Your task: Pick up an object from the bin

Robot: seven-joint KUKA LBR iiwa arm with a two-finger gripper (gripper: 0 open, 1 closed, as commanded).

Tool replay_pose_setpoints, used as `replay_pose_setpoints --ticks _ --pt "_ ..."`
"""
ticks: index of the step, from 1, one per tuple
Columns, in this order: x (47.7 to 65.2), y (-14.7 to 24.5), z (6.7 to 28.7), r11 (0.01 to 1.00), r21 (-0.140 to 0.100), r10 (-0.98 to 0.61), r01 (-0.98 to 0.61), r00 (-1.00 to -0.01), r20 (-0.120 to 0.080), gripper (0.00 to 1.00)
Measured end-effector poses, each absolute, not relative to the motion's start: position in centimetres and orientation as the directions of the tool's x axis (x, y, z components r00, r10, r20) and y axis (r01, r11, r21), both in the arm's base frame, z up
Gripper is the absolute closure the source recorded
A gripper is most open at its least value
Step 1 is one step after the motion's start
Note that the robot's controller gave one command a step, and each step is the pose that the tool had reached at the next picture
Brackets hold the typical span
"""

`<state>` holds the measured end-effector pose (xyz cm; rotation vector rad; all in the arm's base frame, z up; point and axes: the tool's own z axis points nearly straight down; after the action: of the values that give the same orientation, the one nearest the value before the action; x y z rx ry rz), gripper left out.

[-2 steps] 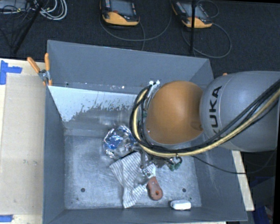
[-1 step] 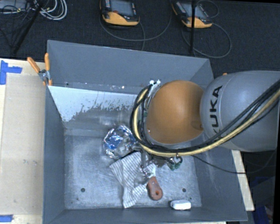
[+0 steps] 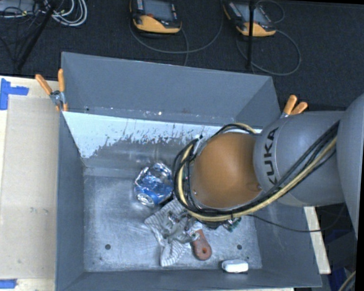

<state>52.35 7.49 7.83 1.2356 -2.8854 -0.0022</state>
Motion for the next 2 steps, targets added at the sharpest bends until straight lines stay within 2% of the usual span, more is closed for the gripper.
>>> replay_pose_setpoints --ticks 1,2 --pt "52.84 7.83 7.82 0.69 -0.008 -0.723 -0.723 -0.69 -0.024 0.0" --pt "52.18 6.86 7.59 0.693 0.001 -0.721 -0.721 -0.693 0.018 1.0"
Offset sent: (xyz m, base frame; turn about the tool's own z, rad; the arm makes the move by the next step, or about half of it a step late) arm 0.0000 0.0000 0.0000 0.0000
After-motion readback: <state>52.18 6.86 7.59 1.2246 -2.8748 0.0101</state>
